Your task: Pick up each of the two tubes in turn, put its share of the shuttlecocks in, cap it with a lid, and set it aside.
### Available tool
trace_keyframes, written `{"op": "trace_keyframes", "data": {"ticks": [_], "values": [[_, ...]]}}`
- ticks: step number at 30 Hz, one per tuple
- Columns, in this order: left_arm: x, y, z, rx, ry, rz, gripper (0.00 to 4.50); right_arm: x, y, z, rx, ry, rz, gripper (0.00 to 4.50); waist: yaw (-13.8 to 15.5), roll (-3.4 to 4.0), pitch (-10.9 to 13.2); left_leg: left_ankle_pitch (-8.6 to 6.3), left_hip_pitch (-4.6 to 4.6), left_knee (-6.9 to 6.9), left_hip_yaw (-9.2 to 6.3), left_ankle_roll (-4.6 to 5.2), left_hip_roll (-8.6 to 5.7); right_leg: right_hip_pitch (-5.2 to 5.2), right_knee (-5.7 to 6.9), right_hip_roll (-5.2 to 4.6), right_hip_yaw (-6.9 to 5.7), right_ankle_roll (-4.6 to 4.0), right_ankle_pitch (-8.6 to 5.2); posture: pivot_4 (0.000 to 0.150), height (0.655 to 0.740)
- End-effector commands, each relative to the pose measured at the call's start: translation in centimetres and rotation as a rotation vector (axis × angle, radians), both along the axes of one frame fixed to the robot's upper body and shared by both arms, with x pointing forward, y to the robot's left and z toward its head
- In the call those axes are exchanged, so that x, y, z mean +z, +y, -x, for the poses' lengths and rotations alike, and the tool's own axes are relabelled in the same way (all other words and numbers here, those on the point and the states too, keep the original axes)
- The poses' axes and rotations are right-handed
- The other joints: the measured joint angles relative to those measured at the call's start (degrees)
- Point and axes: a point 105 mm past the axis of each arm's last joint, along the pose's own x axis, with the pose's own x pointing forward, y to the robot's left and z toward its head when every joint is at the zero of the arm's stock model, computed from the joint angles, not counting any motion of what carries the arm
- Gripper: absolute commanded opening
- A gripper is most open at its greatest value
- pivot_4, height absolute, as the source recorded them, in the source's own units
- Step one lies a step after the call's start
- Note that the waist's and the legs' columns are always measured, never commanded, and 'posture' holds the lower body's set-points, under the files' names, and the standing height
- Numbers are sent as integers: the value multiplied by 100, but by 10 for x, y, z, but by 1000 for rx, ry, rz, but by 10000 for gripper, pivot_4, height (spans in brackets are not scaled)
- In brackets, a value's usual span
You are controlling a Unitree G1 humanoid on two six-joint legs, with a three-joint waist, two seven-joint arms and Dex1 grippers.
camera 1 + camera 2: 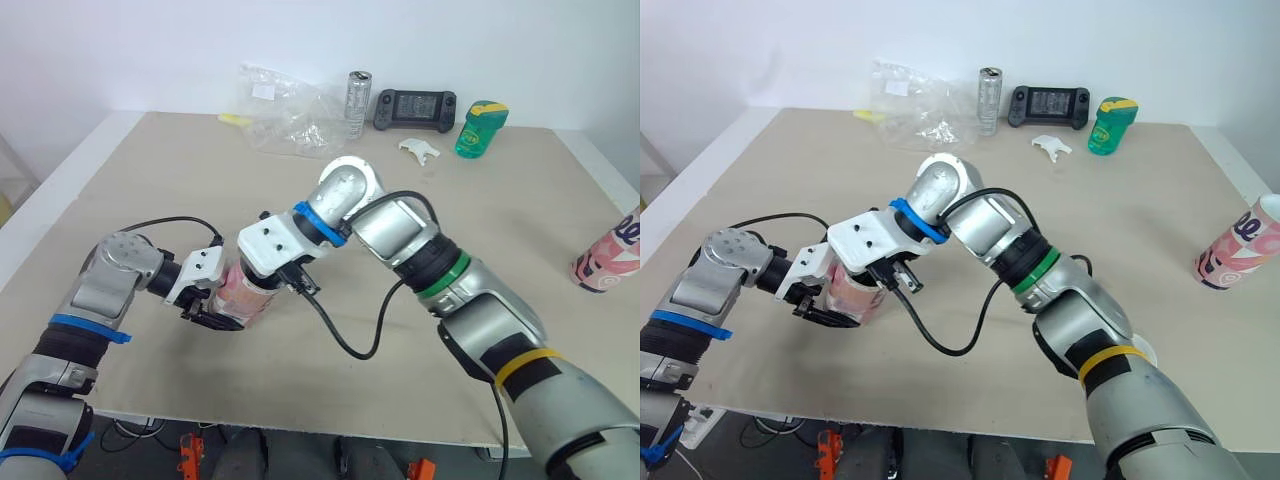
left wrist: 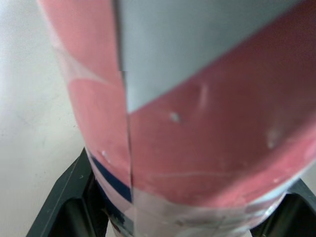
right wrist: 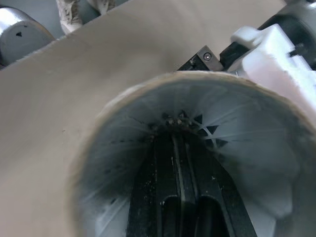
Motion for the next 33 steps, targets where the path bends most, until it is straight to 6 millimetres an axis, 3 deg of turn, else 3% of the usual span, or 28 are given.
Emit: {"op": "trace_keyframes", "data": {"ticks": [1,4,10,14,21,26,31,33], "values": [[-14,-3,6,-12,34,-24,29245,-17,12,4,45,2,59,775,-18,-3,-4,0,6,-1,0,0,2,4,1,2,0,-1,-1,1500,7236],[-16,-2,8,-10,33,-28,29245,-13,13,2,34,25,38,775,-22,-3,-7,1,24,-2,-2,-2,22,13,6,24,-1,3,-4,1500,7236],[-18,-1,9,-2,30,-29,29245,47,2,8,31,194,-156,775,-12,-3,-4,7,38,-4,-10,-11,41,20,14,49,-2,-4,-1,1500,7236],[-18,-4,6,0,21,-16,29245,68,-28,0,-14,200,-211,775,22,-3,-4,9,7,-3,-12,-14,33,2,9,36,-5,-26,12,1500,7236],[-8,-20,0,-14,-43,85,29245,76,-97,-15,-181,91,-191,775,126,-4,-2,8,0,-4,-6,-14,7,2,-1,5,-7,-12,3,1500,7236],[12,-47,2,-52,-96,274,29245,75,-163,-19,-394,72,-181,17209,146,-29,17,8,-23,2,1,-14,-18,-9,-5,-23,-2,9,3,1500,7236],[21,-72,9,-78,-87,417,29245,54,-234,-8,-602,57,-48,43609,119,-38,35,1,-56,-2,-2,-3,-18,-41,-8,-22,-1,3,-2,1500,7236],[17,-83,10,-80,-67,451,29245,42,-265,-2,-697,73,35,43609,117,-34,37,-4,-56,-6,-5,6,-17,-42,-8,-19,-4,-2,-9,1500,7236]]}}
